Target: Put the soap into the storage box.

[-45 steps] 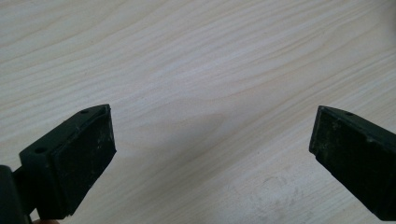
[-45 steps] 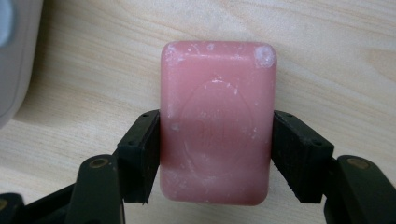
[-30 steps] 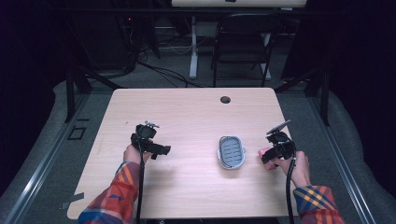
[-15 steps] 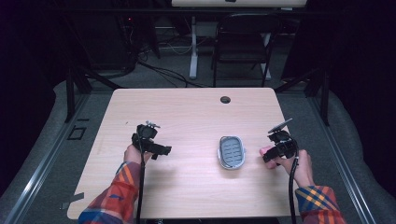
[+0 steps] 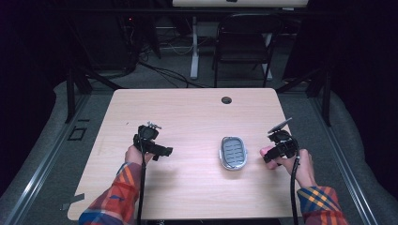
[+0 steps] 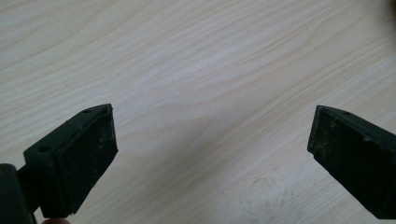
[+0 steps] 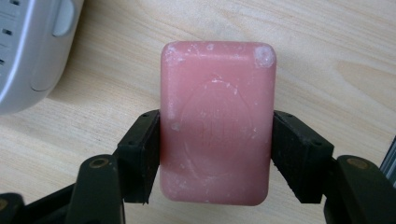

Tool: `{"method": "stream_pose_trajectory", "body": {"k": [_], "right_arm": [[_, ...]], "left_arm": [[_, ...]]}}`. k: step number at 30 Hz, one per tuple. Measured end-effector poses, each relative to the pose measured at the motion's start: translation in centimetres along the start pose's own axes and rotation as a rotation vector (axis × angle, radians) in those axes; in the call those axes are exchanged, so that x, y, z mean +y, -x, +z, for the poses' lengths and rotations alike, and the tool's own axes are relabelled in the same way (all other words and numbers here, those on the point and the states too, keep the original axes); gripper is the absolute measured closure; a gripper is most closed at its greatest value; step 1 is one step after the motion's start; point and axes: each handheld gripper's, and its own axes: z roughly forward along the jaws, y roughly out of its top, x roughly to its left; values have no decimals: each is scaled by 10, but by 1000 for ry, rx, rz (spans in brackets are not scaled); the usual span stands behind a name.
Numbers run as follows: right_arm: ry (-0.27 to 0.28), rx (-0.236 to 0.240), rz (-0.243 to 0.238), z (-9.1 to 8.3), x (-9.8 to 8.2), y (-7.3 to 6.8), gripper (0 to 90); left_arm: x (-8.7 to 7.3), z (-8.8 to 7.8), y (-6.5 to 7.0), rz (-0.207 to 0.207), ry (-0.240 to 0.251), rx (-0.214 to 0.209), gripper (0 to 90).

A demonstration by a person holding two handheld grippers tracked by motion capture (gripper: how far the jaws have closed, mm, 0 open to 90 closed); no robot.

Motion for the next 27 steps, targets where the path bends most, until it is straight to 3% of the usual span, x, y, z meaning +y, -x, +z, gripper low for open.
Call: {"method": "stream_pose_trajectory", "body": {"k": [2,10,13,21,23,27], "right_arm": [[-17,-6,-13,-1,1,1,368],[-8,-9,-16,-9,3,0,368],[19,-2,-9,-11,4,-2,368],[13,-8,-28,-19,12,-4,368],[40,2,-13,-18,12,-5,368],[25,-9,-31,-22,15,-5,368]], "left_arm": [[0,0,0,3,-2,-2,13],[0,1,0,1,-5,-3,14],[0,1,-1,2,-8,-4,14],[0,2,0,1,-8,-5,15],[0,2,0,2,-9,-5,15],[0,2,0,1,-10,-6,15]]}}
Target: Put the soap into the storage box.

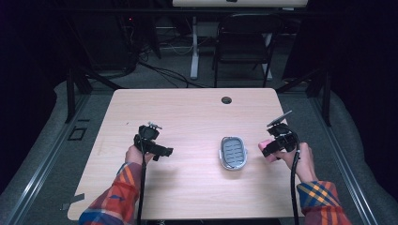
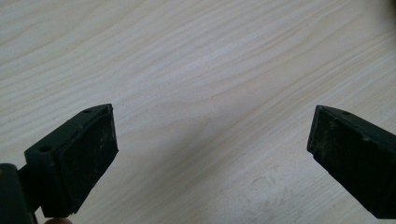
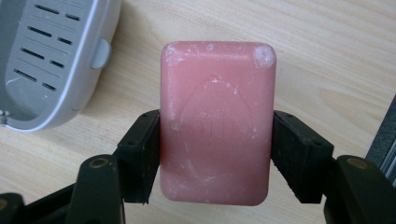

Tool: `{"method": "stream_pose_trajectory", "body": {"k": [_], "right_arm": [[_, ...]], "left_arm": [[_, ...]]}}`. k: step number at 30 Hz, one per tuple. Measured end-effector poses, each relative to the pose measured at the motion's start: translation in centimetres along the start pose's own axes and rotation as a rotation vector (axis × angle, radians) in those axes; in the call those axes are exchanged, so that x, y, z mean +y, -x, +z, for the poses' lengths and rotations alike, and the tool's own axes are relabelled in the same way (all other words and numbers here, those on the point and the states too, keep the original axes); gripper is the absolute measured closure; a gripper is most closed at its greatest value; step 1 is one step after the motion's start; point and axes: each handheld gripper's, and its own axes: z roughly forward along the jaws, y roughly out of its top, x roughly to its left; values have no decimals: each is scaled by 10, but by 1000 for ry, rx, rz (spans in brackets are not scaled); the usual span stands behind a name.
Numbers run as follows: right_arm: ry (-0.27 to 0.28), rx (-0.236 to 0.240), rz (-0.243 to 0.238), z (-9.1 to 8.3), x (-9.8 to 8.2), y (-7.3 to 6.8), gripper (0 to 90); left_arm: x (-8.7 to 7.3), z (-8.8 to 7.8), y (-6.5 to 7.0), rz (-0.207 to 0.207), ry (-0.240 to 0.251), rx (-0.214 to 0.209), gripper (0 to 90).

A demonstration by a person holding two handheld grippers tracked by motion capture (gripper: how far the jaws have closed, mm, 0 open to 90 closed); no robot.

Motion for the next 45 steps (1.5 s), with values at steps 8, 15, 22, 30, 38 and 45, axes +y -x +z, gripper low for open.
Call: {"method": "stream_pose_trajectory", "body": {"k": [8,15,22,30,38,45], "right_arm": [[-3,-1,-8,-6,4,-1,368],[-8,-1,-27,-9,8,-5,368],[-20,-8,-55,-14,15,-9,368],[-18,-17,-69,-21,21,-16,368],[-14,-15,-91,-26,27,-22,368],[-12,-16,-100,-30,31,-29,368]], "left_arm": [[0,0,0,3,-2,1,16],[1,1,1,10,-10,1,17],[1,1,1,9,-11,-3,17],[3,3,3,24,-16,1,17],[4,4,4,32,-20,8,17],[4,5,4,37,-24,4,17]]}}
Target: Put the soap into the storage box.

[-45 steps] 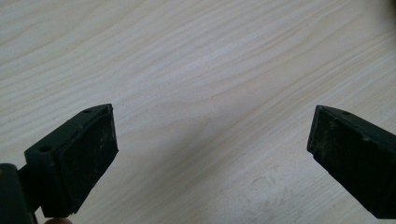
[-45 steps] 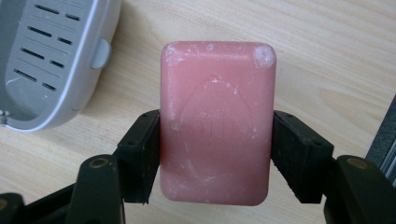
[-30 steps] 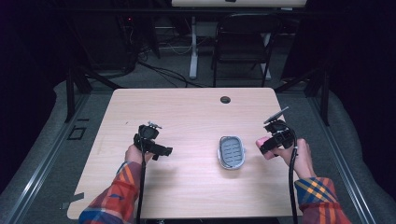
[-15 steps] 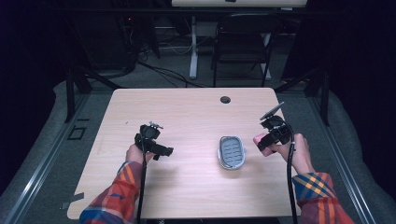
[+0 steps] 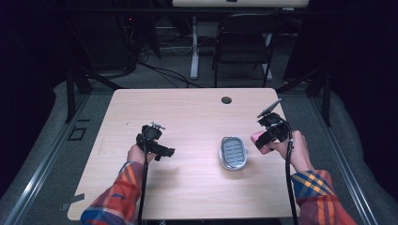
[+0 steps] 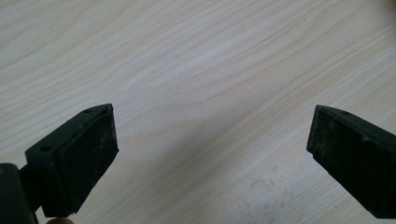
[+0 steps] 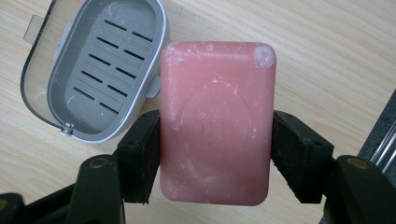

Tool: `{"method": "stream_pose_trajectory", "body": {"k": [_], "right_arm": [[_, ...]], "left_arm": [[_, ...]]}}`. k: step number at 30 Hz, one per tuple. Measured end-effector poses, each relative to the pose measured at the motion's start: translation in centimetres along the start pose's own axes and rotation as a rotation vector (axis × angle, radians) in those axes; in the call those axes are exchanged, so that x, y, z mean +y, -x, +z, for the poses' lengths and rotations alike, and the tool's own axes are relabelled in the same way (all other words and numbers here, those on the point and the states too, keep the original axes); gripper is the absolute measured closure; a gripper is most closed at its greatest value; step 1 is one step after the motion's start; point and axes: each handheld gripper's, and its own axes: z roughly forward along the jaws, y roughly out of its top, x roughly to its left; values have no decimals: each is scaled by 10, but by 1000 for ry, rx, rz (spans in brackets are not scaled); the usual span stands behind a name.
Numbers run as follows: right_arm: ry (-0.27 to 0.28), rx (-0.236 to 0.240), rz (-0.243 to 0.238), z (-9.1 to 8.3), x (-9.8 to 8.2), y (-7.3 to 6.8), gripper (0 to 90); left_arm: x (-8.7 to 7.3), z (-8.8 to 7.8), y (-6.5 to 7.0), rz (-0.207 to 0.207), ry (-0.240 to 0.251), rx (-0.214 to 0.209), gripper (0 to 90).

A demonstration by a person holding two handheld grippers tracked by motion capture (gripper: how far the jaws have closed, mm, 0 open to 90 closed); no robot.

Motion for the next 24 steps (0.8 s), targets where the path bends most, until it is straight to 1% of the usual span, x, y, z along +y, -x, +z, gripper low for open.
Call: {"method": "stream_pose_trajectory", "body": {"k": [3,4,5,6,7,9,10,11,13,15,16,20,21,24], "right_arm": [[4,-3,-10,-1,2,-3,368],[-3,-5,-17,-2,3,-4,368],[15,-6,-10,-1,3,-5,368],[5,-2,-16,-3,4,-7,368],[13,-4,-13,-2,4,-8,368],[5,-3,-27,-3,6,-11,368],[11,-4,-34,-3,7,-13,368],[20,-4,-29,-2,8,-15,368],[12,-6,-41,-2,11,-18,368],[17,-8,-40,-1,13,-22,368],[14,-7,-52,-1,15,-23,368],[16,0,-59,0,19,-30,368],[13,3,-68,1,21,-30,368],[6,4,-74,2,24,-35,368]], "left_arm": [[0,0,0,-2,1,0,18],[0,0,0,-2,1,0,17],[0,0,0,-1,0,-1,18],[0,0,0,0,0,-2,18],[0,0,1,0,0,-2,18],[0,0,1,-2,0,-3,18],[0,0,0,-1,-1,-3,18],[0,0,0,-1,-1,-3,18],[0,0,0,-1,-1,-5,18],[0,0,1,-2,-2,-7,18],[0,0,1,-1,0,-8,19],[-1,0,1,-1,-1,-10,19],[-1,0,0,-1,-2,-11,19],[-1,0,0,-1,-1,-15,18]]}}
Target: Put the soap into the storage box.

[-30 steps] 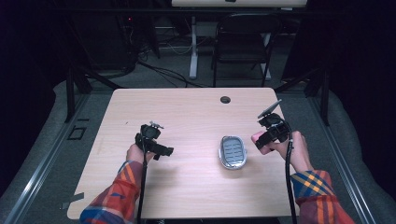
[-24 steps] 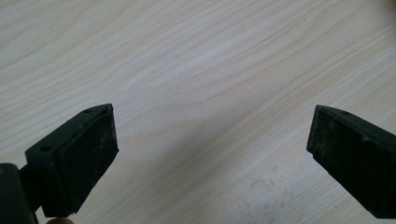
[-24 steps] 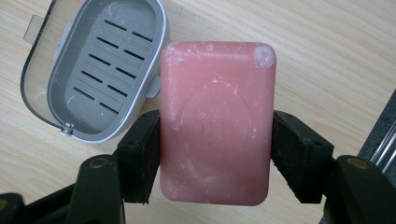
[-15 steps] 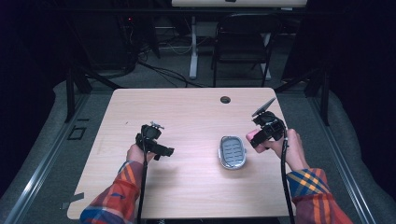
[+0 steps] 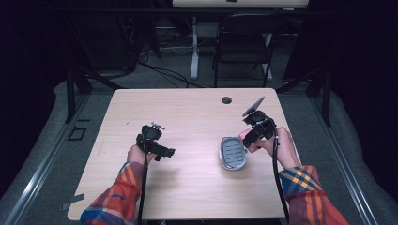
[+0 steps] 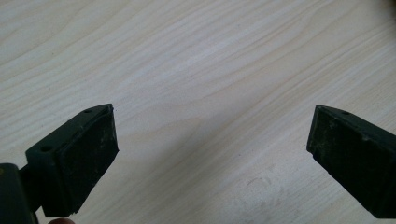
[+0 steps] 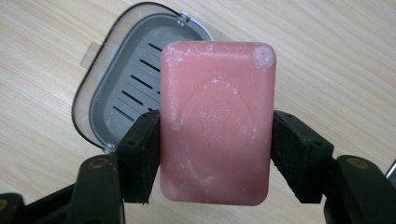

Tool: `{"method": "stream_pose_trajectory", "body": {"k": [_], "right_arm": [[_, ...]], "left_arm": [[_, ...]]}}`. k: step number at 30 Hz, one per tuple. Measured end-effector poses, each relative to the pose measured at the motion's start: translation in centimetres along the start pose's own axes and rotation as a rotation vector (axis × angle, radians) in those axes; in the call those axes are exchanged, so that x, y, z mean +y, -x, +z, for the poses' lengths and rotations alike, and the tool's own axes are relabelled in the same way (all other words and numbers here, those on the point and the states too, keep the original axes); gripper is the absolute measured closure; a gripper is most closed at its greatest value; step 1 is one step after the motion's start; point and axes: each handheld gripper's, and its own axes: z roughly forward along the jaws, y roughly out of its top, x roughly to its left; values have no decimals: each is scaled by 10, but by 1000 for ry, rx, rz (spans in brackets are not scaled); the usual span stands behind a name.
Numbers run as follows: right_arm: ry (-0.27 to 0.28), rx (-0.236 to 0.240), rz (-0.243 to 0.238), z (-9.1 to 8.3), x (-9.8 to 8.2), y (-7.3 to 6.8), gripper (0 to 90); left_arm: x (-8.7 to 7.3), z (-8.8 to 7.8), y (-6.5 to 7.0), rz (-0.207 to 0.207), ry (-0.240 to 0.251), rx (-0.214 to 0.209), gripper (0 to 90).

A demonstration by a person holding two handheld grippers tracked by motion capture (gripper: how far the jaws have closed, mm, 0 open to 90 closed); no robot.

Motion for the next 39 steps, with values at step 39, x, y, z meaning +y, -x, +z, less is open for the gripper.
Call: {"method": "stream_pose_trajectory", "body": {"k": [39], "right_arm": [[-91,-22,-4,50,25,-36,367]], "left_arm": [[0,1,1,14,-8,-14,19]]}}
